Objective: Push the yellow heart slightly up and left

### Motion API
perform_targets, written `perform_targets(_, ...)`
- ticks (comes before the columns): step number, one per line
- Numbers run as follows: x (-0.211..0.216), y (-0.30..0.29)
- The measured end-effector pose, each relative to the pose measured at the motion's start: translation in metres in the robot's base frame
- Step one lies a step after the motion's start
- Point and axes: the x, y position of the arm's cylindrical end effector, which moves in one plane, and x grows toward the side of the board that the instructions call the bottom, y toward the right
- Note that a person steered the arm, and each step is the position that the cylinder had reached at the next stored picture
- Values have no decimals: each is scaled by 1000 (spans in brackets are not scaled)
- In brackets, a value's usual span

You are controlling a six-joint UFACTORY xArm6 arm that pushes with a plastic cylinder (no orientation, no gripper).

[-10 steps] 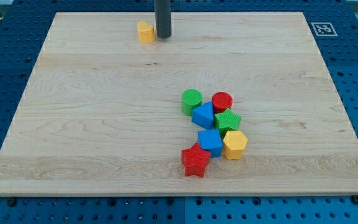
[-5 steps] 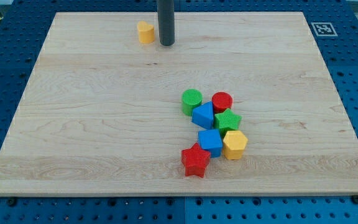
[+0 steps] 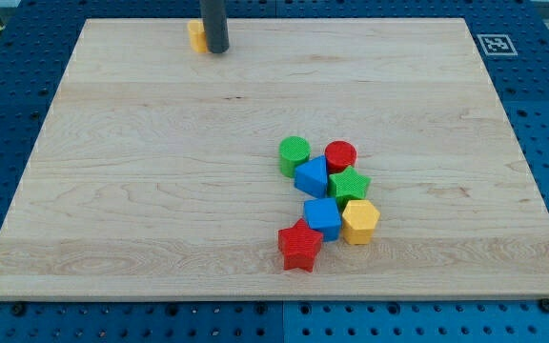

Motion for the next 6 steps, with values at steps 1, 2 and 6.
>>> perform_targets(1,-14,-9)
perform_targets(2,-22,-9)
perform_targets(6,-57,-19)
